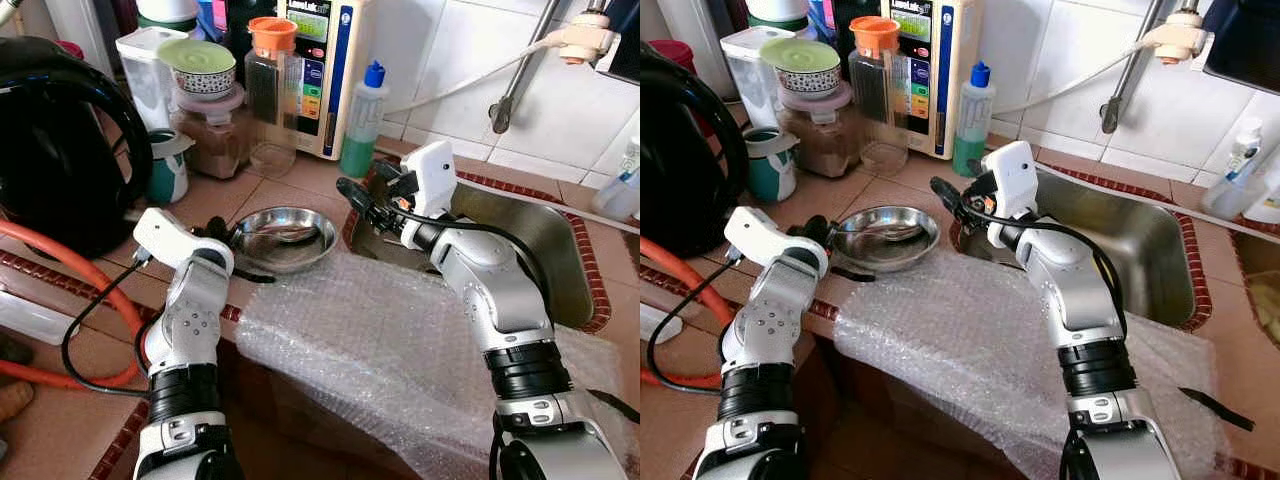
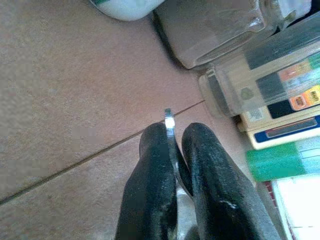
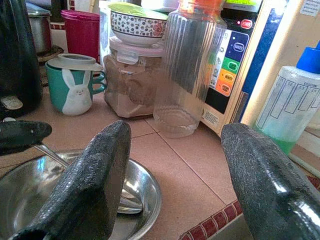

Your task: Kitchen organization

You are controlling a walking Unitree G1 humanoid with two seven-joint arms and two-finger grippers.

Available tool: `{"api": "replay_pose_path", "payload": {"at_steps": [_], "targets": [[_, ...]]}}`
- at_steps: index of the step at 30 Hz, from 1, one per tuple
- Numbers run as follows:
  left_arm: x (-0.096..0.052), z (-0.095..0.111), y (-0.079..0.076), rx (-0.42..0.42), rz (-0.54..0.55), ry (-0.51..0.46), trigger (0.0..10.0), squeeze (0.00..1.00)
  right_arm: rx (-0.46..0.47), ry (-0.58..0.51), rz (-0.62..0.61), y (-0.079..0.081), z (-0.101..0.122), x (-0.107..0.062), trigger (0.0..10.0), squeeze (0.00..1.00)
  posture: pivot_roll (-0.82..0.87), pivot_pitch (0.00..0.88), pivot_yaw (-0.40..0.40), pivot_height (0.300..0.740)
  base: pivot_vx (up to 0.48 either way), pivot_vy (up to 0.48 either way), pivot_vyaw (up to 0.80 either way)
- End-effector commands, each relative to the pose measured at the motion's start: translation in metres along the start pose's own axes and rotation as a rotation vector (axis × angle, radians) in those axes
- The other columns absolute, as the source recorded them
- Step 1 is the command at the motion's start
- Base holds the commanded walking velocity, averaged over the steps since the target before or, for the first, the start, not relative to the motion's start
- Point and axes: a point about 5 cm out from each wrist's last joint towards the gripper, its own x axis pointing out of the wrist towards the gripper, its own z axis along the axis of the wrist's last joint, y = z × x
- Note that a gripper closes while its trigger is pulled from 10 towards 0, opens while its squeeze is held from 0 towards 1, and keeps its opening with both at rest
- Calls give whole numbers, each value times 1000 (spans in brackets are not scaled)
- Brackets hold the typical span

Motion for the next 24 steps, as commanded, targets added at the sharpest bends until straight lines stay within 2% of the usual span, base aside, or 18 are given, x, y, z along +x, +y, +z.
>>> {"api": "replay_pose_path", "payload": {"at_steps": [1,12,17,21,24], "targets": [[0,-4,-7,26,-14,15,0,0,-10,-18,-14,-3,5,-2,10000,0,136,8,-45,740,0,0,0],[-4,4,-17,61,-37,-36,0,0,-7,-14,-10,-2,5,-3,10000,0,133,13,-58,740,0,0,0],[-7,7,-26,100,-83,-79,0,0,-12,-4,-8,-4,4,-5,10000,0,118,8,-71,740,0,0,0],[-9,8,-35,174,-165,-101,0,0,-9,-16,-9,-5,7,-4,10000,0,116,0,-68,740,0,0,0],[-11,14,-48,220,-233,-140,0,0,-6,-17,-17,-5,5,-4,10000,0,124,0,-65,740,0,0,0]]}}
